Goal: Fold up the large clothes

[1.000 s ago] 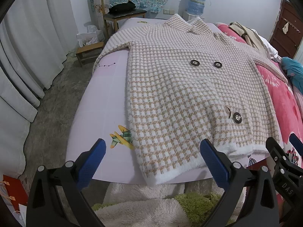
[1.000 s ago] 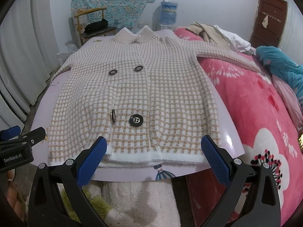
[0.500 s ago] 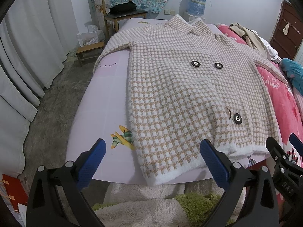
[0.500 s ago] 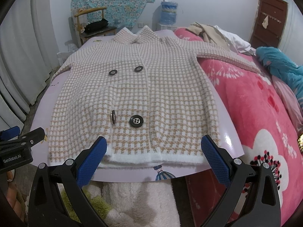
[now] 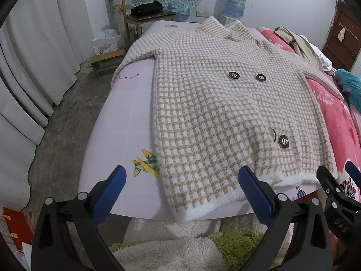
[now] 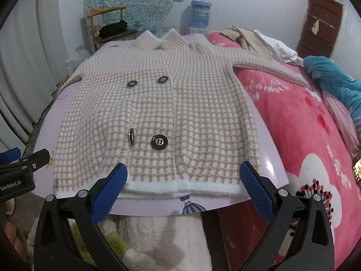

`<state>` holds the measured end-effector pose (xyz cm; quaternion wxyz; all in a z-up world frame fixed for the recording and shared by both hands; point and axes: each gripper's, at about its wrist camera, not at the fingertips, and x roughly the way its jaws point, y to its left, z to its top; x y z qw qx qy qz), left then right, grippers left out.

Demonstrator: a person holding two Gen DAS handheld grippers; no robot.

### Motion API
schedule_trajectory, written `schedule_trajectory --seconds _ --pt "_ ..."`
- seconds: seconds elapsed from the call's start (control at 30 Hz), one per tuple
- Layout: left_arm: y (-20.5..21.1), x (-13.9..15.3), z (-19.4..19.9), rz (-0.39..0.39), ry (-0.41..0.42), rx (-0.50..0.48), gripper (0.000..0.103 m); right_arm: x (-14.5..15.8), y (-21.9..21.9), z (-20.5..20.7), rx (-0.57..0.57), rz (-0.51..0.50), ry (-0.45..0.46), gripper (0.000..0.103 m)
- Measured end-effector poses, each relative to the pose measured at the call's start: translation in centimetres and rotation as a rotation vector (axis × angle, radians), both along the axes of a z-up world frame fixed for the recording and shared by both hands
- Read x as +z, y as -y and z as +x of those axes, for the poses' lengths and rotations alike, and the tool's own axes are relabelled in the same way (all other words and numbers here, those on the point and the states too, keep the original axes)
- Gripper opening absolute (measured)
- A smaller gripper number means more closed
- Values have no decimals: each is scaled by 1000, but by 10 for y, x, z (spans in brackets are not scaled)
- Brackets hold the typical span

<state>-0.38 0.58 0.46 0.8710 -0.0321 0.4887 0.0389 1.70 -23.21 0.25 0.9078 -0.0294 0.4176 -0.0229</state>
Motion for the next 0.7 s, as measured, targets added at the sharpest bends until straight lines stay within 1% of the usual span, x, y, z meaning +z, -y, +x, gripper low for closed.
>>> schedule_trajectory --seconds 0.37,0.7 --pt "1 -1 4 3 -7 -7 98 0 3 2 -11 -10 -2 95" --pt "-2 -5 28 -3 -30 -11 98 1 5 23 -24 -13 -13 95"
